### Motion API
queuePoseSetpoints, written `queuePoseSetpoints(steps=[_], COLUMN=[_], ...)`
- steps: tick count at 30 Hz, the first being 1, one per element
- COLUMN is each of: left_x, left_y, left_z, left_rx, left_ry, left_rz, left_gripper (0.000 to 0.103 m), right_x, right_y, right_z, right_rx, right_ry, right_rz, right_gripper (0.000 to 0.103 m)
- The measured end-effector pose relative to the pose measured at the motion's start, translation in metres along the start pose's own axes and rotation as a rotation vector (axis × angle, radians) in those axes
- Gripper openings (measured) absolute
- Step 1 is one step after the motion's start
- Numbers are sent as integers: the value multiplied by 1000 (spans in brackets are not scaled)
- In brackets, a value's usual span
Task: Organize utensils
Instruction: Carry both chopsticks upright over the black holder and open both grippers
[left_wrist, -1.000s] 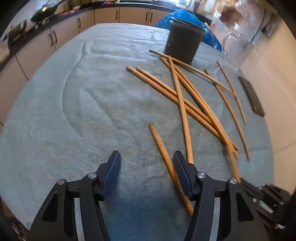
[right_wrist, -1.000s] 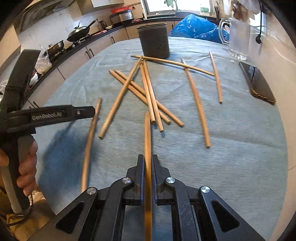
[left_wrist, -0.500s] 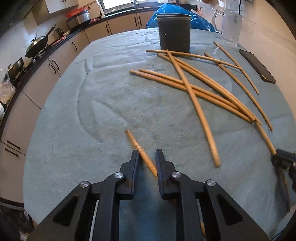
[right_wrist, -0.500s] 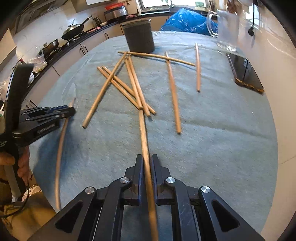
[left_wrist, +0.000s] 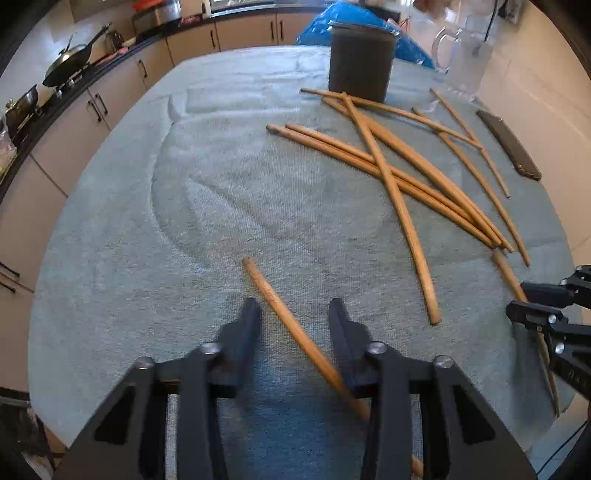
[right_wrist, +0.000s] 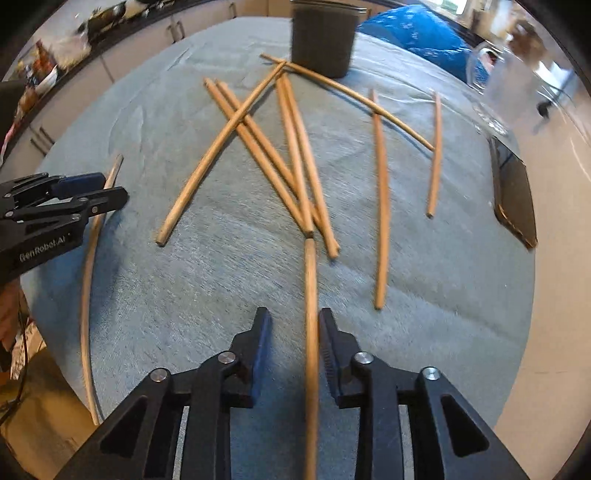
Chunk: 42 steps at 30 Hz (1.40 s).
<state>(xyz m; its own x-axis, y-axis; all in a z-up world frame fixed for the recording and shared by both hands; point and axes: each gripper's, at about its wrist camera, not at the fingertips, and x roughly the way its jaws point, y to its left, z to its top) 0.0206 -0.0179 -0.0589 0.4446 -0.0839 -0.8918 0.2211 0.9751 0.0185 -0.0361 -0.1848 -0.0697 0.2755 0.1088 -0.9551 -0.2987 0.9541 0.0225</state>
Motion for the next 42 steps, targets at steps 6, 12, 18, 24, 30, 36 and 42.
queuePoseSetpoints(steps=[6,12,18,24,30,36,42], left_x=[-9,-44,-94,-133,-145,-129,-97], left_y=[25,40,48,48,34,31,30], left_z=[-7,-3,20,71,153,237,300], left_rx=[-94,-146,-186,-198,-203,-283,-340], left_ry=[-51,-156,-312,-483,-663,-751,-756], left_rz=[-120,-203,-259,-289,-240,-242,-316], left_gripper=[6,6,6,6,6,6,6], right_x=[-15,-57,-102,-142,-174,-194,-175], right_y=[-10,-20,-28,-41,-59,-73,-90], right_z=[-22,-40,-25,16,83,157,225], right_rx=[75,172,244,311,380,417,447], right_ry=[-82,-282,-487,-681,-851,-1013,-1080], right_rz=[69,124,126,156,188,126,56], right_gripper=[7,7,7,7,7,7,7])
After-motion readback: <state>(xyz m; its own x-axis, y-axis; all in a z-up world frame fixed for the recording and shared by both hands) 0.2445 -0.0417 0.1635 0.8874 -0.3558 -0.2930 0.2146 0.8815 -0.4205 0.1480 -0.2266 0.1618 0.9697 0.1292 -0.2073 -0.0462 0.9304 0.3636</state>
